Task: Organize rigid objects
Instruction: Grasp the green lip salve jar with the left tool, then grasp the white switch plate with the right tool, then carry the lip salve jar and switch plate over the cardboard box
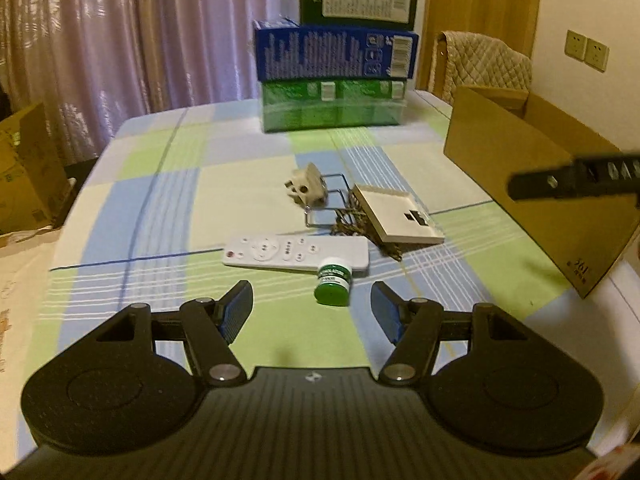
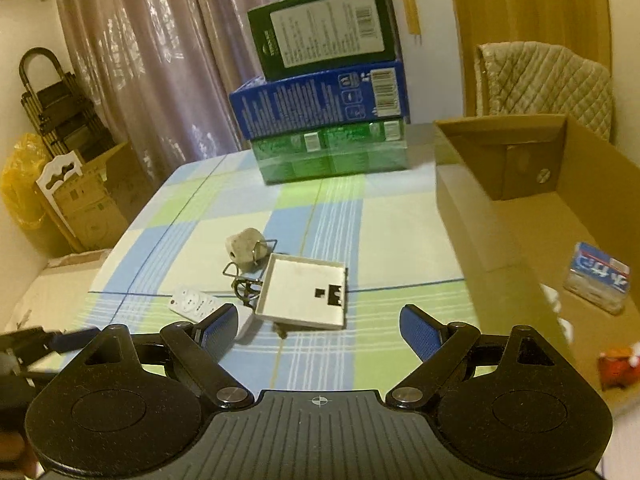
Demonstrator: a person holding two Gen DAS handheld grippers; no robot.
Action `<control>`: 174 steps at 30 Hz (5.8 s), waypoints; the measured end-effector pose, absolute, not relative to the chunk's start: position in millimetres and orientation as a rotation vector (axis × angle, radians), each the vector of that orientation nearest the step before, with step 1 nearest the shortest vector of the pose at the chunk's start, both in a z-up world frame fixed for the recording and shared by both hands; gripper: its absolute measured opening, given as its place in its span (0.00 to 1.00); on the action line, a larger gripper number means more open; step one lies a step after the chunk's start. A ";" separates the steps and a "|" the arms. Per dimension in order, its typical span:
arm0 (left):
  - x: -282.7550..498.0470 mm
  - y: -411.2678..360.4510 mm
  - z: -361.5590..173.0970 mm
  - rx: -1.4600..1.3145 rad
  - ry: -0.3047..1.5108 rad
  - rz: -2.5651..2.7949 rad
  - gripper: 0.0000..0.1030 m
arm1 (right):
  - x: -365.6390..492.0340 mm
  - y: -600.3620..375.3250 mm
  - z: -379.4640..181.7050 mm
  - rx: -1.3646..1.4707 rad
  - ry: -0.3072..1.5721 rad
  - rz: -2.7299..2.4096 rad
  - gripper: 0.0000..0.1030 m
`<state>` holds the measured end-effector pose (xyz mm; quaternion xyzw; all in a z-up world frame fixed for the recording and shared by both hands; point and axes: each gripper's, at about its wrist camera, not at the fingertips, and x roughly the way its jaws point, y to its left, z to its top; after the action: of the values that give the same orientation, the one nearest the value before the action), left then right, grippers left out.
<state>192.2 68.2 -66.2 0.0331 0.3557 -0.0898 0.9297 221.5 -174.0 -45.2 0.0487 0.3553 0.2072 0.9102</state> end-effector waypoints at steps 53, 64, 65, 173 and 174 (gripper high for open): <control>274.5 74.6 -102.7 0.024 0.796 -0.227 0.23 | 311.6 -115.6 -127.4 0.092 0.912 0.494 0.88; 274.9 71.4 -102.7 0.024 0.797 -0.238 0.23 | 326.5 -114.5 -142.2 0.105 0.948 0.462 0.85; 274.9 71.2 -103.1 0.025 0.800 -0.238 0.23 | 326.6 -114.5 -141.4 0.111 0.951 0.461 0.83; 169.3 -104.7 28.4 0.282 0.627 -0.307 0.24 | 178.6 -306.4 58.2 -0.102 0.579 0.228 0.82; 170.8 -110.6 28.5 0.279 0.629 -0.318 0.24 | 179.0 -314.5 57.6 -0.103 0.581 0.217 0.82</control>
<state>170.8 -110.6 28.5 0.1361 0.3068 -0.1553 0.9291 179.0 -314.5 57.6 -0.0509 0.2859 0.1069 0.9509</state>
